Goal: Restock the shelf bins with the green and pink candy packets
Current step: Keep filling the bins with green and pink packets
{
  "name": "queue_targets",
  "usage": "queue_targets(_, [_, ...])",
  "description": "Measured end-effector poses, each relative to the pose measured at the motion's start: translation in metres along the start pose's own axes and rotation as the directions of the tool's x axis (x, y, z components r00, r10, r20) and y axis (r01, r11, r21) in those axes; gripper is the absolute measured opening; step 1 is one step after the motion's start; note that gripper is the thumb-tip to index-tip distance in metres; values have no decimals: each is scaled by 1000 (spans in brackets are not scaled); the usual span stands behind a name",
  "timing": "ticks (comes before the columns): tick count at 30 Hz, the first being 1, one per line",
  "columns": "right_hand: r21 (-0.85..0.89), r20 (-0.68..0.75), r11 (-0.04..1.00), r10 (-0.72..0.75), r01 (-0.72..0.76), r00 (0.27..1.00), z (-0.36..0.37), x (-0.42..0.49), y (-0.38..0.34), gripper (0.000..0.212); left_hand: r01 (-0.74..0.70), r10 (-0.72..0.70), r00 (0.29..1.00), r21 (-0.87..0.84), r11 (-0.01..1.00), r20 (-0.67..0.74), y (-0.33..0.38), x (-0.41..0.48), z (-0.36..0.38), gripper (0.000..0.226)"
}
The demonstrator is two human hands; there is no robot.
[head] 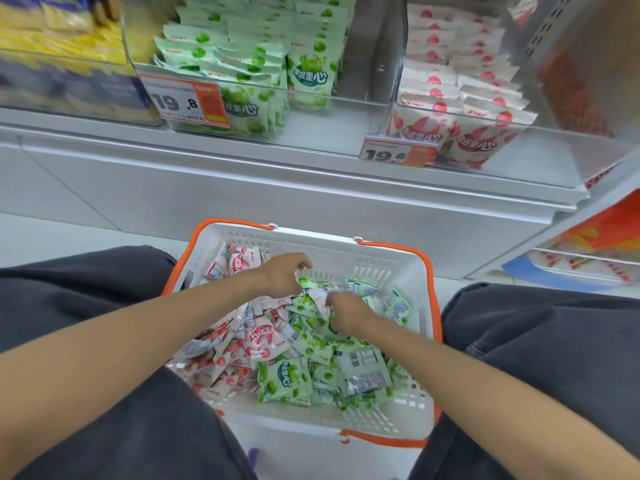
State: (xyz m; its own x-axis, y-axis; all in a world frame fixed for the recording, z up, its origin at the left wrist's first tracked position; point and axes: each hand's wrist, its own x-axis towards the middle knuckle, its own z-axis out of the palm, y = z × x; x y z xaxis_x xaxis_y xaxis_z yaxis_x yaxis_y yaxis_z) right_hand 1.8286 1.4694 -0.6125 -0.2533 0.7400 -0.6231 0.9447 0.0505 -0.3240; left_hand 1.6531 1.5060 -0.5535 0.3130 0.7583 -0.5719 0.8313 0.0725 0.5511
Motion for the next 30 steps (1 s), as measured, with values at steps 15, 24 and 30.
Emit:
queue_targets(15, [559, -274, 782, -142, 277, 951, -202, -65, -18, 22, -295, 177, 941, -447, 845, -287, 53, -24, -85, 20])
queue_targets(24, [235, -752, 820, -187, 522, 632, -319, -93, -82, 15, -467, 125, 411, -91, 879, -903, 73, -44, -161, 33])
queue_targets(30, [35, -626, 987, -102, 159, 773, -362, -29, -120, 44, 88, 242, 384, 296, 951, -891, 45, -25, -186, 50])
